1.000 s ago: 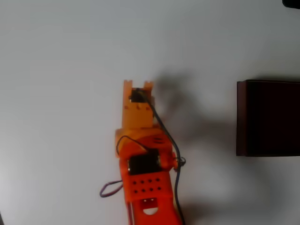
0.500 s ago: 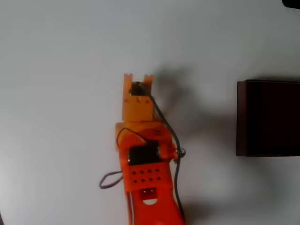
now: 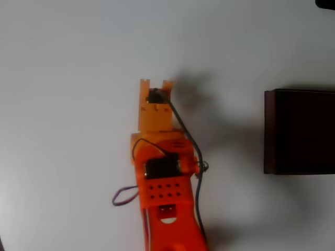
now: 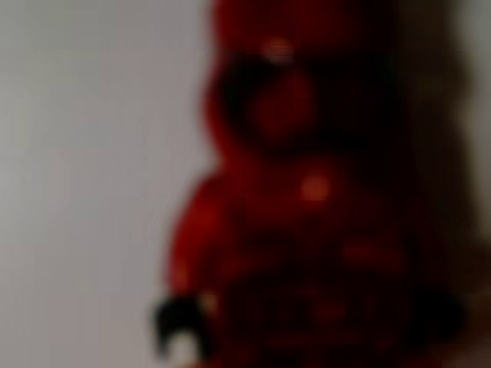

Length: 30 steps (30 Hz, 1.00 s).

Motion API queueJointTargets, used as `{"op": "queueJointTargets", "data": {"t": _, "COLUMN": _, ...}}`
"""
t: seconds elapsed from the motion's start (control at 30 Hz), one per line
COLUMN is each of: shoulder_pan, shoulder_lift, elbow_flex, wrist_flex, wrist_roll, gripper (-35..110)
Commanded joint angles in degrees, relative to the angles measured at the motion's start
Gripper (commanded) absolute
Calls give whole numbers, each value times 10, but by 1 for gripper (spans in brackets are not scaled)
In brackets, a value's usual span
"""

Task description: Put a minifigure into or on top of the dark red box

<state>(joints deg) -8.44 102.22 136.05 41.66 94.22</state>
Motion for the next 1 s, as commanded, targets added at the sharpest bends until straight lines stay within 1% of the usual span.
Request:
{"op": "queueJointTargets", "data": {"t": 0.0, "shoulder_pan": 2, "shoulder_lift": 3, "elbow_flex": -9, "wrist_flex": -7, "wrist_roll": 3, "gripper": 4}}
{"op": "queueJointTargets", "data": {"t": 0.2, "shoulder_pan": 7, "shoulder_lift": 16, "elbow_flex": -12, "wrist_flex": 8, "wrist_roll": -16, "gripper": 2}}
{"op": "queueJointTargets", "data": {"t": 0.27, "shoulder_pan": 26, "shoulder_lift": 37, "elbow_flex": -34, "wrist_flex": 52, "wrist_roll": -50, "gripper": 2}}
{"op": "queueJointTargets", "data": {"t": 0.37, "shoulder_pan": 74, "shoulder_lift": 88, "elbow_flex": -77, "wrist_flex": 144, "wrist_roll": -122, "gripper": 2}}
{"op": "queueJointTargets", "data": {"t": 0.53, "shoulder_pan": 186, "shoulder_lift": 200, "elbow_flex": -115, "wrist_flex": 243, "wrist_roll": -265, "gripper": 1}}
{"op": "queueJointTargets", "data": {"t": 0.63, "shoulder_pan": 266, "shoulder_lift": 227, "elbow_flex": -167, "wrist_flex": 307, "wrist_roll": -361, "gripper": 0}}
{"op": "queueJointTargets", "data": {"t": 0.8, "shoulder_pan": 389, "shoulder_lift": 195, "elbow_flex": -250, "wrist_flex": 340, "wrist_roll": -503, "gripper": 0}}
{"op": "queueJointTargets", "data": {"t": 0.97, "shoulder_pan": 474, "shoulder_lift": 115, "elbow_flex": -310, "wrist_flex": 323, "wrist_roll": -587, "gripper": 0}}
